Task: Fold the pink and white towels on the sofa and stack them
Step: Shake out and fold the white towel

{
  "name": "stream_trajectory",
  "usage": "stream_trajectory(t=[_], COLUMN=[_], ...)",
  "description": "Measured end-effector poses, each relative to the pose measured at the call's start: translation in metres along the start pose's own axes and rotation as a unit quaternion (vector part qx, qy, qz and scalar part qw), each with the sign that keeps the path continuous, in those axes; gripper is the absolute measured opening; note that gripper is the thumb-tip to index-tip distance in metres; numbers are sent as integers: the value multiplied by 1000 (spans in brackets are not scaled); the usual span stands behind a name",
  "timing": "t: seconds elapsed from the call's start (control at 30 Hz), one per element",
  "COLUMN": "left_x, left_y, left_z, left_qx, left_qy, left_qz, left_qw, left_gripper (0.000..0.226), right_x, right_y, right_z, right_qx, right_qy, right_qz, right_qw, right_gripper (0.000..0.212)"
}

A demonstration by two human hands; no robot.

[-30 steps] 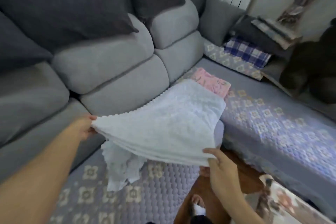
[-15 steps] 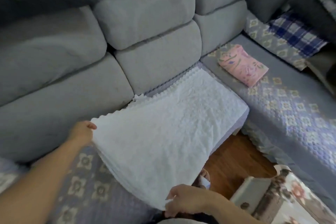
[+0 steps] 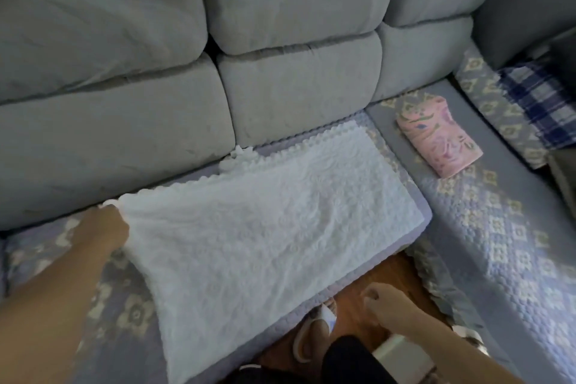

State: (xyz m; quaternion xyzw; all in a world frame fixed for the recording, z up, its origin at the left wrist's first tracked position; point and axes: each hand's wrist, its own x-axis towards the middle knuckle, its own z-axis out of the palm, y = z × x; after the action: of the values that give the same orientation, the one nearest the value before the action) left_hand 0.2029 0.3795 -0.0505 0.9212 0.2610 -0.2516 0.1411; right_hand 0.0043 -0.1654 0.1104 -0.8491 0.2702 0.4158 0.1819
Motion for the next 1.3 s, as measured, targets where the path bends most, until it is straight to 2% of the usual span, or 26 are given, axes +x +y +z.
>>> stream_trajectory(t=[0.03, 0.1, 0.13, 0.2, 0.27, 0.37, 0.43, 0.57, 0.63, 0.73, 0.8, 0.9, 1.0, 1.07, 1.13, 1.23, 1.27, 1.3], left_x=[36, 52, 30, -61, -119, -132, -125, -91, -66, -32, -16, -1, 7, 11, 14, 16, 16, 17], left_y=[-11, -3, 16, 95, 180, 273, 327, 400, 415, 415, 407, 398, 392, 389, 387, 387, 388, 388], left_z=[27, 56, 58, 32, 21, 52, 80, 122, 134, 148, 154, 158, 158, 157, 156, 158, 158, 159], left_qx=[10, 60, 70, 74, 14, -50, -66, 22, 59, 94, 124, 135, 133, 132, 129, 145, 152, 155], left_qy=[-18, -65, -80, -97, -112, -97, -67, -21, 5, 55, 67, 79, 83, 86, 96, 124, 130, 135], left_qz=[-33, -21, -3, 41, 99, 164, 172, 152, 114, 85, 75, 72, 82, 92, 123, 190, 202, 206], left_qw=[999, 996, 994, 992, 989, 980, 981, 988, 992, 990, 987, 985, 984, 983, 979, 963, 959, 957], left_gripper=[41, 48, 46, 41, 45, 44, 41, 47, 47, 34, 39, 45, 46, 46, 43, 28, 24, 22], right_x=[12, 29, 30, 45, 84, 190, 276, 420, 482, 555, 588, 612, 611, 605, 603, 614, 618, 622], right_y=[19, 46, 50, 48, 43, 35, 21, -17, -32, -47, -53, -55, -47, -38, -33, -33, -34, -35], right_z=[-8, -27, -35, -67, -111, -191, -249, -328, -339, -334, -324, -315, -319, -321, -321, -322, -321, -320], right_qx=[-10, -57, -78, -121, -161, -151, -121, -70, -66, -75, -50, 5, 60, 107, 137, 122, 92, 48], right_qy=[17, 10, -5, -31, -42, -2, 34, 77, 82, 101, 122, 183, 260, 305, 315, 282, 286, 312], right_qz=[30, 56, 59, 50, 19, -18, -42, -102, -118, -140, -143, -140, -182, -232, -238, -188, -191, -228], right_qw=[999, 997, 995, 991, 986, 988, 991, 989, 987, 982, 981, 973, 946, 917, 909, 933, 934, 921], right_gripper=[18, 17, 16, 17, 24, 27, 29, 35, 44, 65, 74, 62, 22, 16, 8, 19, 28, 40])
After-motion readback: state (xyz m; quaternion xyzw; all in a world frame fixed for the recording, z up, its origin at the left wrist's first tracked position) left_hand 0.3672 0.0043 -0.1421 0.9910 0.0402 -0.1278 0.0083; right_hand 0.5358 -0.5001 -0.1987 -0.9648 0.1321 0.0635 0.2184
